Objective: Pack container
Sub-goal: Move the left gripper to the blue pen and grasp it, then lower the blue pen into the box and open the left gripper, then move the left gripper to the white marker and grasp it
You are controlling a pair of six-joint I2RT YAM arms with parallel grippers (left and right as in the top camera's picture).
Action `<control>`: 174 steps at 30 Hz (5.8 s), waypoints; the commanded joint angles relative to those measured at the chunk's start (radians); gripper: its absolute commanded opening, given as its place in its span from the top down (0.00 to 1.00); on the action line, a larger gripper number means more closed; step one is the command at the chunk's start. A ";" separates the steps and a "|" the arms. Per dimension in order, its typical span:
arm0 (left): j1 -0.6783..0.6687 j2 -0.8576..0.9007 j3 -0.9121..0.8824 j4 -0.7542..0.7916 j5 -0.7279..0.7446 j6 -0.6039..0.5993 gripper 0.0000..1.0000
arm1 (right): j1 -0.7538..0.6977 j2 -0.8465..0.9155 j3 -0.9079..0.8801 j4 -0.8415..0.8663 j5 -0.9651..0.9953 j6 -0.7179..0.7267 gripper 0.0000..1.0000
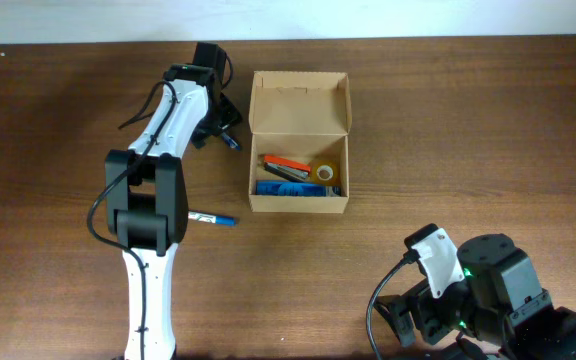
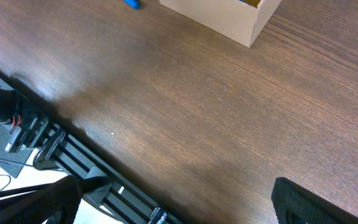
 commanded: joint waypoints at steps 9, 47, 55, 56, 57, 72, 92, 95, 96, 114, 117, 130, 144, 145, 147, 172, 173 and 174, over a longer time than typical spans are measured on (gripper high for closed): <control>0.003 0.021 0.016 -0.055 0.006 -0.014 0.40 | 0.005 -0.004 0.013 0.002 0.002 0.000 0.01; 0.003 0.053 0.016 -0.105 -0.014 -0.014 0.96 | 0.005 -0.004 0.013 0.002 0.002 0.000 0.01; 0.002 0.048 0.197 -0.374 -0.134 -0.013 0.98 | 0.005 -0.004 0.013 0.002 0.002 0.000 0.01; 0.000 0.043 0.261 -0.423 -0.155 -0.013 0.98 | 0.005 -0.004 0.013 0.002 0.002 0.000 0.01; -0.006 0.034 0.307 -0.452 -0.185 -0.007 0.98 | 0.005 -0.004 0.013 0.002 0.002 0.000 0.01; -0.264 -0.170 0.570 -0.411 -0.228 0.735 0.98 | 0.005 -0.004 0.013 0.002 0.002 0.000 0.01; -0.307 -0.595 -0.163 -0.201 0.198 1.259 0.98 | 0.005 -0.004 0.013 0.002 0.002 0.000 0.01; -0.307 -0.595 -0.249 -0.164 0.199 1.357 0.98 | 0.005 -0.003 0.013 0.002 0.002 0.000 0.01; -0.307 -0.595 -0.274 -0.151 0.199 1.383 0.98 | 0.005 -0.004 0.013 0.002 0.008 0.000 0.01; -0.307 -0.548 -0.462 -0.013 0.323 2.034 0.98 | 0.005 -0.003 0.013 0.002 0.013 0.000 0.01; -0.307 -0.491 -0.462 -0.013 0.315 2.033 0.98 | 0.005 -0.004 0.013 0.002 0.013 0.000 0.01; -0.293 -0.444 -0.462 0.196 0.223 2.033 0.99 | 0.005 -0.003 0.013 0.002 0.013 0.000 0.01; -0.281 -0.377 -0.462 0.247 0.108 2.032 0.98 | 0.005 -0.004 0.013 0.002 0.013 0.000 0.01; -0.281 -0.377 -0.462 0.247 0.108 2.032 0.98 | 0.005 -0.003 0.013 0.002 0.012 0.000 0.01; -0.281 -0.377 -0.462 0.247 0.108 2.031 0.98 | 0.005 -0.004 0.013 0.002 0.013 0.000 0.01; -0.373 -0.855 -0.402 0.028 0.049 1.612 0.68 | 0.005 -0.004 0.013 0.002 0.012 0.000 0.01; -0.373 -0.881 -0.402 -0.018 0.049 1.601 0.96 | 0.005 -0.004 0.013 0.002 0.013 0.000 0.01; -0.373 -0.901 -0.402 -0.056 0.049 1.545 0.98 | 0.005 -0.004 0.013 0.002 0.013 0.000 0.01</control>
